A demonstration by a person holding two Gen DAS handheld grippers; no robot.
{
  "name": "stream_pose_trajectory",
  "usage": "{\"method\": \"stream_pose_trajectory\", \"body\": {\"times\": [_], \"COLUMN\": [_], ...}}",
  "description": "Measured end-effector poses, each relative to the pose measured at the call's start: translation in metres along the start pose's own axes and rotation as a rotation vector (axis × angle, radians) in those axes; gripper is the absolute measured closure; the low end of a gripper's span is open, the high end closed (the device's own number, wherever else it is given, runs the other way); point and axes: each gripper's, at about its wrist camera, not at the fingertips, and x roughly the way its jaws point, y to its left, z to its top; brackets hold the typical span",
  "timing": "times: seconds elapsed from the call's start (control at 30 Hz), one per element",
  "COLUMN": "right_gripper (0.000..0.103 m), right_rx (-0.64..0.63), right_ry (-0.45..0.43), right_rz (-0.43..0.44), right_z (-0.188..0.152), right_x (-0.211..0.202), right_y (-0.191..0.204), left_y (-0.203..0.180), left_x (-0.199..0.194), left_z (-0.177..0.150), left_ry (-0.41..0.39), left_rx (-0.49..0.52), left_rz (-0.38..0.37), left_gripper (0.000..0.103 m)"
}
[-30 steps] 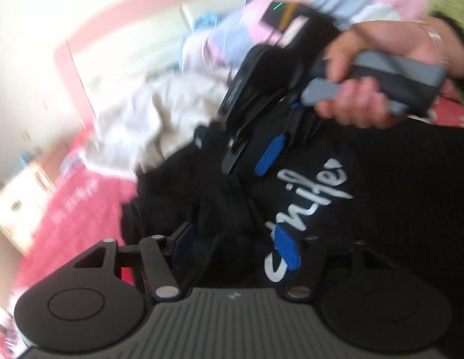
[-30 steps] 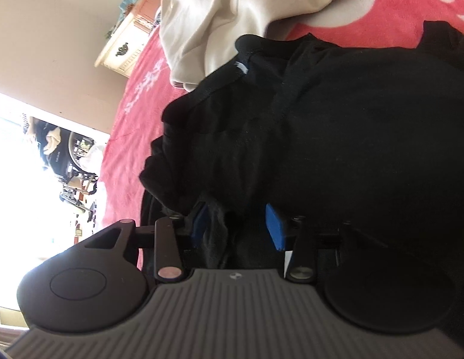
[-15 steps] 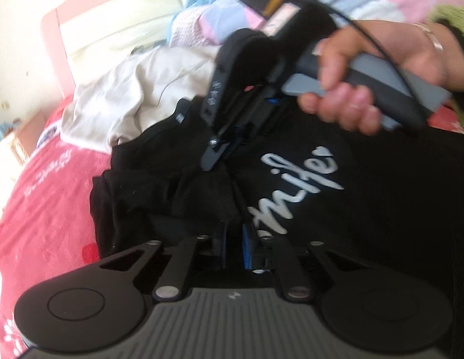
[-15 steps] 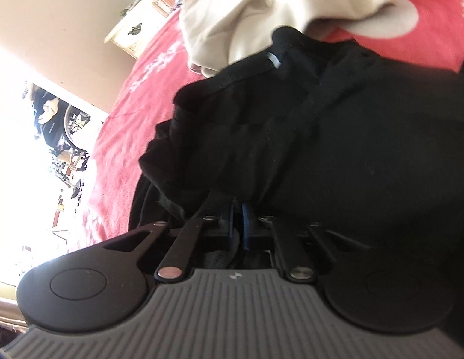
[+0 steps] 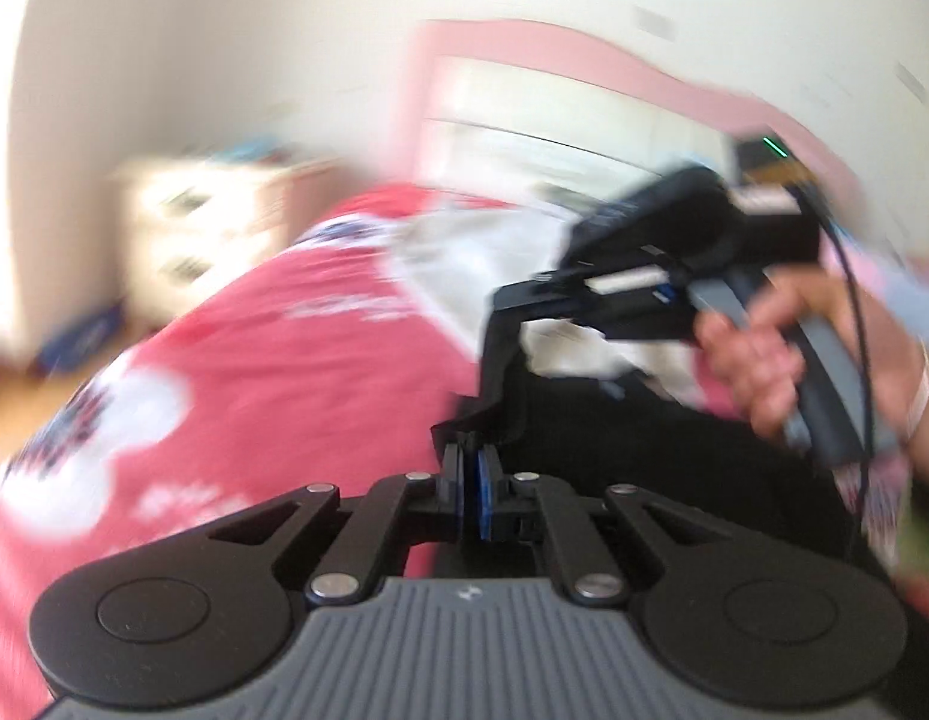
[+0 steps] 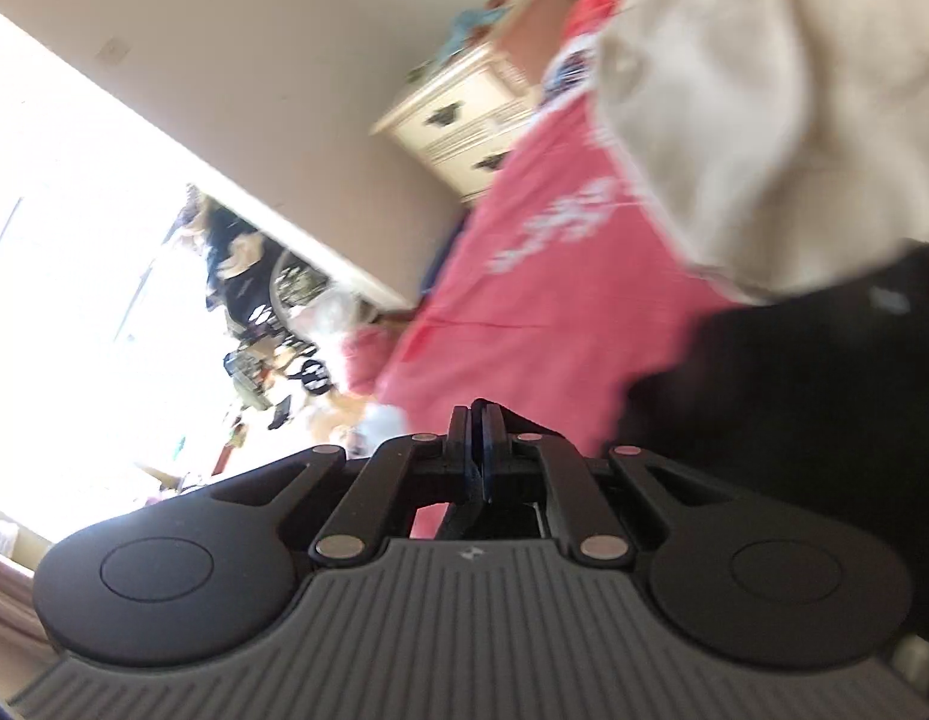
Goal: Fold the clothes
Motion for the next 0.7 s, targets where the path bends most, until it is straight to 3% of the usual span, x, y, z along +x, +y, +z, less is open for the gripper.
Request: {"method": "stream_pose_trajectory", "body": {"times": [0.13, 0.23, 0.37, 0.57, 0.7], "right_gripper": [0.101, 0.101, 0.101, 0.101, 0.095], "right_rx": [-0.032, -0.080, -0.175, -0.292, -0.224], "right_ry": [0.055, 0.113, 0.183, 0.197, 0.225], "right_rz": [0.025, 0.022, -0.017, -0.058, -0.015], "right_z": [-0.001, -0.002, -0.016, -0.036, -0.032], "right_x": [0.049, 0.090, 0.123, 0.180, 0.189], "right_y": [0.002, 0.012, 0.032, 0.049, 0.033], "left_y": [0.049, 0.080, 0.097, 0.113, 0.115], "left_x": [0.000, -0.001, 0.009, 0.004, -0.001], "left_z": [0.004, -0.004, -0.022, -0.039, -0.039], "left_ry": [0.015, 0.059, 0.139, 0.182, 0.168], "left_rx": [-0.272, -0.417, -0.479, -0.561, -0.587], "left_rz": [0.116, 0.184, 0.275, 0.355, 0.340], "left_gripper": [0.098, 0.098, 0.101, 0.101, 0.098]}}
